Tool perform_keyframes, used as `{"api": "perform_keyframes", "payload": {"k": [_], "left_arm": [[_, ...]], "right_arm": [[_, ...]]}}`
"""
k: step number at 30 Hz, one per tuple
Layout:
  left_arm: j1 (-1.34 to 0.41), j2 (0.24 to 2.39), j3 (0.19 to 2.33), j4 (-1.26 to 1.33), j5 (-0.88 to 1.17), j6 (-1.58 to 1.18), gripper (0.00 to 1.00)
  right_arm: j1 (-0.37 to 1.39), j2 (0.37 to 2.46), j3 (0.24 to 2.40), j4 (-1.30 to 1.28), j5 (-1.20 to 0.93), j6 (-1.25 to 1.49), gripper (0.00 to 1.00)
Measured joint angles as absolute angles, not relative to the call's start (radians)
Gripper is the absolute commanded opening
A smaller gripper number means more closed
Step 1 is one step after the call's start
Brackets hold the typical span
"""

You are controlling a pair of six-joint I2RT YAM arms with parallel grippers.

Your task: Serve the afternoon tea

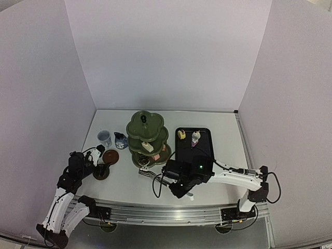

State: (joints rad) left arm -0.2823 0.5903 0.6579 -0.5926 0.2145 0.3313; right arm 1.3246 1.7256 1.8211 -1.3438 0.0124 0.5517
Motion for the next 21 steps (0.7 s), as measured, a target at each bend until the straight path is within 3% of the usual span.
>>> {"api": "perform_keyframes", "payload": {"k": [7, 21], "left_arm": [[-0.257, 0.576, 0.658, -0.592, 0.215, 0.331, 0.82], [-0.252, 0.576, 0.658, -0.593, 0.217, 0.331, 0.82]], "right_arm": [[1.336, 2.017, 2.209, -1.312, 0.046, 0.502, 0.00], [1.328, 2.276, 2.480, -1.317, 0.290, 0.620, 0.00]]}}
